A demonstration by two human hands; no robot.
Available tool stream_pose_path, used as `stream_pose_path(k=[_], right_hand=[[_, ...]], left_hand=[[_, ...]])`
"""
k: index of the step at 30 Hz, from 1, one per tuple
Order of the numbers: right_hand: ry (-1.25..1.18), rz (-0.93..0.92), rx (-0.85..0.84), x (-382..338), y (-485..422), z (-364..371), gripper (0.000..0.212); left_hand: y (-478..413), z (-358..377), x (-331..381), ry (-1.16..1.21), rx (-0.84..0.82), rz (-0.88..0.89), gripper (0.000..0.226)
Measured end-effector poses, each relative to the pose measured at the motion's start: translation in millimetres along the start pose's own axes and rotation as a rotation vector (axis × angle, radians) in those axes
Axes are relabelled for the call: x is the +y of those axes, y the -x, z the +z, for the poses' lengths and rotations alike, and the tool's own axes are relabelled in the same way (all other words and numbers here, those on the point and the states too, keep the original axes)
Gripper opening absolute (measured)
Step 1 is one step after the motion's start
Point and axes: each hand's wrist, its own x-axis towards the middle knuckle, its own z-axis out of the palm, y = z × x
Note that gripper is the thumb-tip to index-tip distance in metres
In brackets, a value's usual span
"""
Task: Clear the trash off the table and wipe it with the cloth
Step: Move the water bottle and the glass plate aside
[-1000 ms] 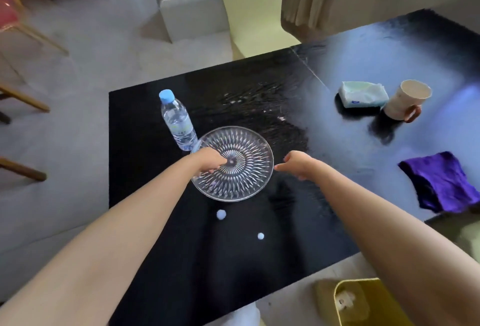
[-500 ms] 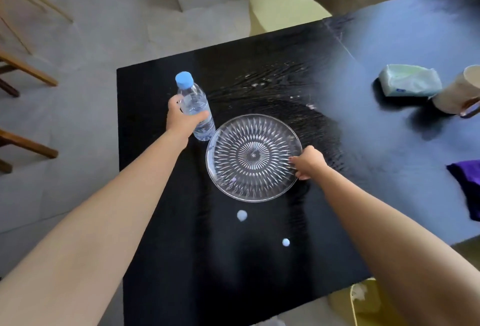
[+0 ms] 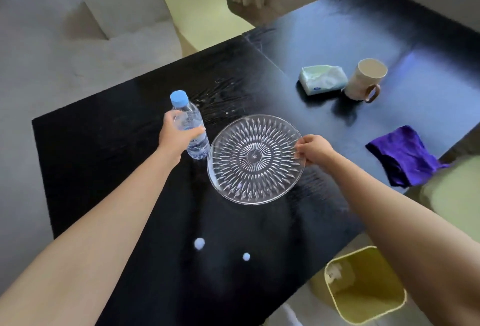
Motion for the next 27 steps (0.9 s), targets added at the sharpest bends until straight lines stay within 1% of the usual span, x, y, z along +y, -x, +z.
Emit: stream_pose_path(k=[3, 6, 11, 13, 15, 17, 22, 27], right_hand=[[-0.009, 0.021, 0.045, 20.9, -5.2, -53.1, 0.028], [-0.068, 0.047, 0.094, 43.8, -9.3, -106.7, 0.027], [-0.195, 0.061, 0.107, 78.0, -15.5, -196.7, 0.027], [-0.226, 0.069, 0.115, 90.9, -16.9, -229.1, 0.026], [-0.266, 0.082, 0.14, 104.5, -18.9, -258.3, 0.025], [-0.299, 0.106, 0.179, 121.7, -24.0, -285.9, 0.021], [-0.355, 0.188, 0.288, 168.6, -34.7, -333.0, 0.026], [-0.404, 0.263, 0.368, 206.4, -52.2, -354.7, 0.027]], left_hand=[[2.6, 45.5, 27.4, -0.009, -0.096, 0.049, 0.067], [9.1, 96.7, 57.3, -0.021, -0.169, 0.093, 0.066], [21.4, 180.3, 99.0, -0.005, -0.233, 0.122, 0.067], [24.6, 212.4, 112.3, 0.006, -0.265, 0.118, 0.063], [26.7, 244.1, 124.0, 0.016, -0.292, 0.108, 0.059], [25.8, 277.1, 134.1, 0.023, -0.315, 0.109, 0.06], [20.9, 342.7, 142.5, 0.009, -0.309, 0.092, 0.064], [16.7, 383.7, 143.8, -0.039, -0.289, 0.109, 0.067]])
